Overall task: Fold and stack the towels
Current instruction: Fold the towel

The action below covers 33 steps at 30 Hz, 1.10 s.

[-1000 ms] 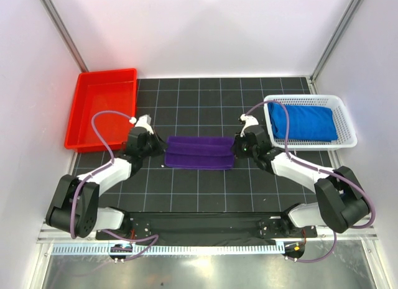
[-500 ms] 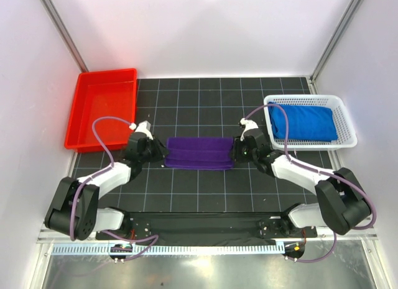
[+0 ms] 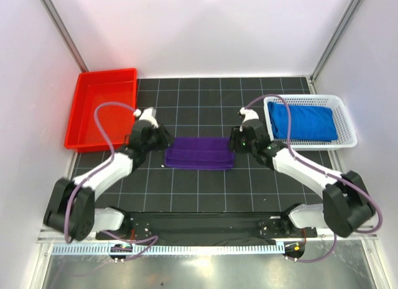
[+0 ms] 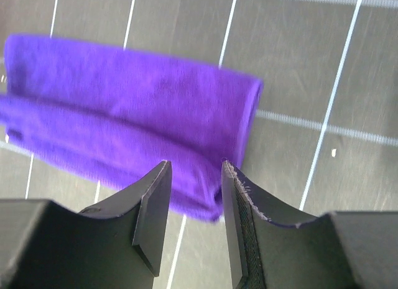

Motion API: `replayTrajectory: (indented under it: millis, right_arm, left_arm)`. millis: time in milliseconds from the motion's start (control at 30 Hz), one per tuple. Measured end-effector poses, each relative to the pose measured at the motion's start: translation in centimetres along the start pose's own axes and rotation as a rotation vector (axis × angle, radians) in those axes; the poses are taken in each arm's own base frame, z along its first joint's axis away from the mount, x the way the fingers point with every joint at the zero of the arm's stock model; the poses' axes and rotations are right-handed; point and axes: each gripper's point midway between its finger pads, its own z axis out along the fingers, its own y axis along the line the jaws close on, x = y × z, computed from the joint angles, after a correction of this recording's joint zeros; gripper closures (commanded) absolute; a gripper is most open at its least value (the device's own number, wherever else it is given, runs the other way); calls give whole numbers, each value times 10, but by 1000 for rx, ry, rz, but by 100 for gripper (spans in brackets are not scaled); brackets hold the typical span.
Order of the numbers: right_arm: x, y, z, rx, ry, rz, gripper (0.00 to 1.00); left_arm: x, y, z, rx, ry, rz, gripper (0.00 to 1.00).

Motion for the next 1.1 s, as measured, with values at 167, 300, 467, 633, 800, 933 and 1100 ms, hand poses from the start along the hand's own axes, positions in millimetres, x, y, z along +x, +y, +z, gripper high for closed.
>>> replayTrajectory:
  millis: [167, 300, 467, 633, 800, 933, 1100]
  right_arm:
    - [-18, 2, 26, 53, 17, -5, 55]
    - [-5, -3, 41, 82, 73, -10, 55]
    - [8, -5, 43, 85, 119, -9, 56]
    - [26, -6, 42, 77, 158, -13, 56]
    - [47, -10, 38, 76, 204, -11, 56]
    - [51, -11, 29, 67, 201, -9, 56]
    - [48, -9, 18, 49, 174, -6, 56]
  left_arm:
    - [-22, -17, 42, -36, 43, 42, 72]
    - [-2, -14, 57, -72, 122, 70, 73]
    - [35, -7, 56, -99, 228, 94, 75]
    - [60, 2, 50, -115, 288, 110, 76]
    - [74, 6, 41, -117, 318, 124, 76]
    - [72, 3, 31, -102, 302, 129, 77]
    - [69, -2, 18, -81, 279, 133, 76]
